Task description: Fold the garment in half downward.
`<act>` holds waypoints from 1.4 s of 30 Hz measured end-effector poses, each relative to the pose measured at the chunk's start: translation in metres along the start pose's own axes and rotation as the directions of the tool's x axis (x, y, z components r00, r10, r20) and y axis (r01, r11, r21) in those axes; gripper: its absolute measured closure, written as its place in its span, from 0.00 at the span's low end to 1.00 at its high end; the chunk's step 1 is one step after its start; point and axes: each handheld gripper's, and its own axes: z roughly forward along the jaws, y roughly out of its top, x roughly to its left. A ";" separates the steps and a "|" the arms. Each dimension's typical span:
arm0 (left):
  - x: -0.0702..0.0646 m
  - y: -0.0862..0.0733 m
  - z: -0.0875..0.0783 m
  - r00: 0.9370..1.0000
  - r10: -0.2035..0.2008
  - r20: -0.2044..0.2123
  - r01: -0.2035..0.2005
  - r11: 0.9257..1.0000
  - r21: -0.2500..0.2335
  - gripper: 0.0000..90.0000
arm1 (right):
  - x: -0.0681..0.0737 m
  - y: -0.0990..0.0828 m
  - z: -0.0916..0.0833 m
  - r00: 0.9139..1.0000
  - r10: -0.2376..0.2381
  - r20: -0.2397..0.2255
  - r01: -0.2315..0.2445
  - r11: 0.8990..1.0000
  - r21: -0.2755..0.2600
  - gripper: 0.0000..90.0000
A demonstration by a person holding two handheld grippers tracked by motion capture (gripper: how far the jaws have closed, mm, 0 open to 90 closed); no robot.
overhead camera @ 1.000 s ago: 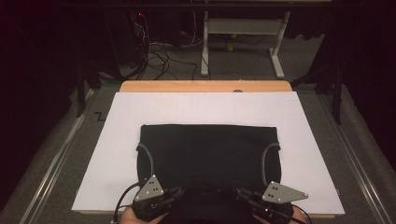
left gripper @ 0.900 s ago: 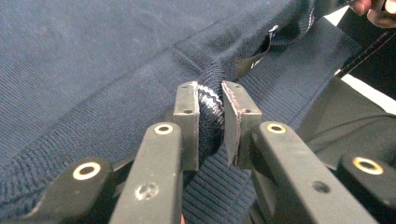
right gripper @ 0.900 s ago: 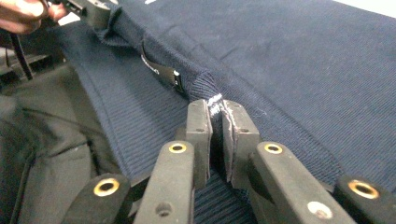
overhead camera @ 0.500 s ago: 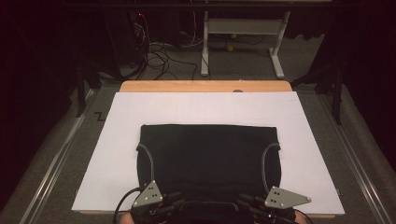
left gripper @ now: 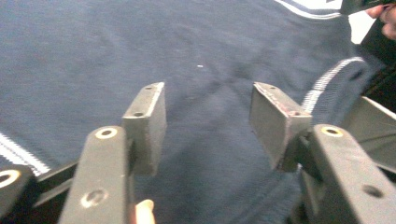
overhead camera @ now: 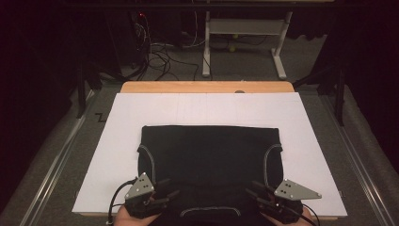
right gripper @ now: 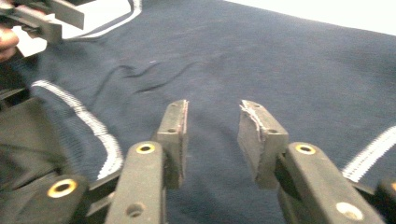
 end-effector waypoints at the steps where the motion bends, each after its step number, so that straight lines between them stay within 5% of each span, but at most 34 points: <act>1: 0.003 0.000 0.000 1.000 -0.005 -0.008 0.005 1.000 -0.005 0.44 | -0.002 0.000 0.000 1.000 0.005 0.012 -0.005 1.000 -0.004 0.66; 7: 0.025 0.001 -0.005 0.998 -0.020 -0.061 0.018 0.999 -0.031 0.34 | -0.022 -0.003 0.002 0.990 0.039 0.134 -0.035 0.999 -0.030 0.48; 13: 0.051 0.002 -0.019 0.990 -0.073 -0.120 0.062 0.994 -0.092 0.22 | -0.035 0.001 0.005 0.983 0.063 0.175 -0.053 0.997 -0.060 0.35; 20: 0.067 0.013 -0.026 0.984 -0.079 -0.162 0.062 0.992 -0.109 0.11 | -0.037 0.014 0.013 0.983 0.045 0.179 -0.028 0.995 -0.095 0.23; 24: 0.085 0.023 -0.035 0.975 -0.133 -0.179 0.106 0.982 -0.156 0.02 | -0.040 0.021 0.020 0.981 0.041 0.187 -0.023 0.995 -0.095 0.17; 28: 0.094 0.024 -0.036 0.973 -0.149 -0.174 0.122 0.980 -0.158 0.00 | -0.041 0.029 0.027 0.979 0.046 0.200 -0.024 0.994 -0.109 0.01; 31: 0.094 0.021 -0.035 0.974 -0.137 -0.182 0.113 0.984 -0.138 0.00 | -0.042 0.033 0.030 0.975 0.059 0.213 -0.032 0.991 -0.130 0.00; 36: 0.100 0.020 -0.036 0.967 -0.178 -0.181 0.150 0.976 -0.160 0.00 | -0.037 0.037 0.033 0.977 0.057 0.208 -0.026 0.989 -0.147 0.00; 42: 0.103 0.016 -0.042 0.966 -0.169 -0.198 0.141 0.979 -0.146 0.00 | -0.021 0.045 0.042 0.983 0.028 0.181 0.000 0.989 -0.148 0.00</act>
